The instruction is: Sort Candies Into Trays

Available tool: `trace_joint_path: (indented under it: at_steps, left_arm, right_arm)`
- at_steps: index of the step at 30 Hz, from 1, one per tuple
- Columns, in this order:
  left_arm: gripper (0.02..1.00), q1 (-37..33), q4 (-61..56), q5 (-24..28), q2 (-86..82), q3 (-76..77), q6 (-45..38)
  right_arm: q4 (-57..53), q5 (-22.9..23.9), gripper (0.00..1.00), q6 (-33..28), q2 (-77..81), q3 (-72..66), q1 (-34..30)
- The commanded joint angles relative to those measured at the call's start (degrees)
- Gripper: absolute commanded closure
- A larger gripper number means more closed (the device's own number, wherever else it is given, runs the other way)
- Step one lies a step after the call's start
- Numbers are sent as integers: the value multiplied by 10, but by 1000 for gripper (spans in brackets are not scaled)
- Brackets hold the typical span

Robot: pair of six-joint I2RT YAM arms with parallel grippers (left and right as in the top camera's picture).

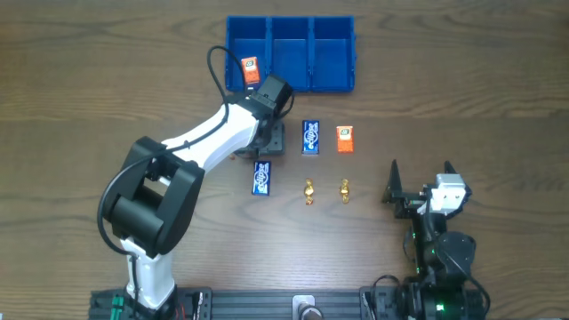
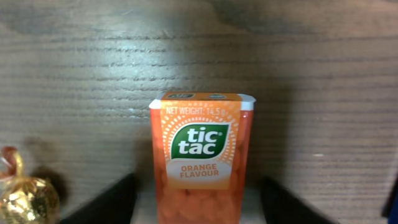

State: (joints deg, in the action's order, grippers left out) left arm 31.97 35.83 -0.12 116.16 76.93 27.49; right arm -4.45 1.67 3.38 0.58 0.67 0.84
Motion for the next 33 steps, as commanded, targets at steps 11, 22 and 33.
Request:
trace_joint_path:
  at_steps: [11,22,33]
  left_arm:
    - [656,-5,40,-45,-31,126,-9]
    - [649,-96,134,-88,37,428,-79]
    - [641,-116,103,-17,136,438,-94]
  right_arm:
    - [-2,-3,3,-7,-4,-2,-3]
    - [-2,-3,3,-7,-4,-2,-3]
    - [-2,-3,3,-7,-4,-2,-3]
